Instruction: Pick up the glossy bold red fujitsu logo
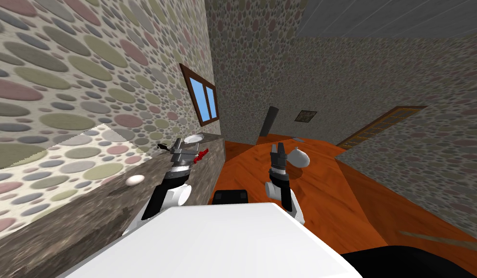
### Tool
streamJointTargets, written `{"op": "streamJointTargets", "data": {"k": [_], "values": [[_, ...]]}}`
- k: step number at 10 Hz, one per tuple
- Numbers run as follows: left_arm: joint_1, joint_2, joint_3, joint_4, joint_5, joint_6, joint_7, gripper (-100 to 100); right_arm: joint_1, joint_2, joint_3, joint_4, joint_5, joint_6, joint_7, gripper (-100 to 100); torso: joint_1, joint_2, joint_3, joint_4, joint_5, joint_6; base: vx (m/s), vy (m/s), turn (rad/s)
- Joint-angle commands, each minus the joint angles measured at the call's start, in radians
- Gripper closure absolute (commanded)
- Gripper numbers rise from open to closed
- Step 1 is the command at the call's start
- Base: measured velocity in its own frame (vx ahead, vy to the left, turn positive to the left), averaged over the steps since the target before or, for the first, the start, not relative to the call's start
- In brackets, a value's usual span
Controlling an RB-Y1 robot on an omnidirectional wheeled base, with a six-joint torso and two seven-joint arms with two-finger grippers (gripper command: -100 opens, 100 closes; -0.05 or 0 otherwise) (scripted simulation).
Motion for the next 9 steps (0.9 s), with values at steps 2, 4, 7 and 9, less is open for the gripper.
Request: {"op": "streamJointTargets", "data": {"k": [2, 4, 7, 9], "values": [[-0.009, 0.011, 0.014, 0.026, 0.055, 0.066, 0.046, -100, 0.0, 0.0, 0.0, 0.0, 0.0, 0.0, 0.0, 0, 0.0, 0.0, 0.0, 0.0, 0.0, 0.0, 0.026, 0.012, 0.001], [-0.014, 0.019, 0.024, 0.047, 0.098, 0.116, 0.081, -100, 0.0, 0.0, 0.0, 0.0, 0.0, 0.0, 0.0, 0, 0.0, 0.0, 0.0, 0.0, 0.0, 0.0, 0.027, 0.015, 0.002], [-0.023, 0.031, 0.039, 0.081, 0.165, 0.195, 0.134, -100, 0.0, 0.0, 0.0, 0.0, 0.0, 0.0, 0.0, 0, 0.0, 0.0, 0.0, 0.0, 0.0, 0.0, 0.026, 0.013, 0.002], [-0.03, 0.04, 0.049, 0.107, 0.211, 0.25, 0.17, -100, 0.0, 0.0, 0.0, 0.0, 0.0, 0.0, 0.0, 0, 0.0, 0.0, 0.0, 0.0, 0.0, 0.0, 0.032, 0.015, 0.002]]}}
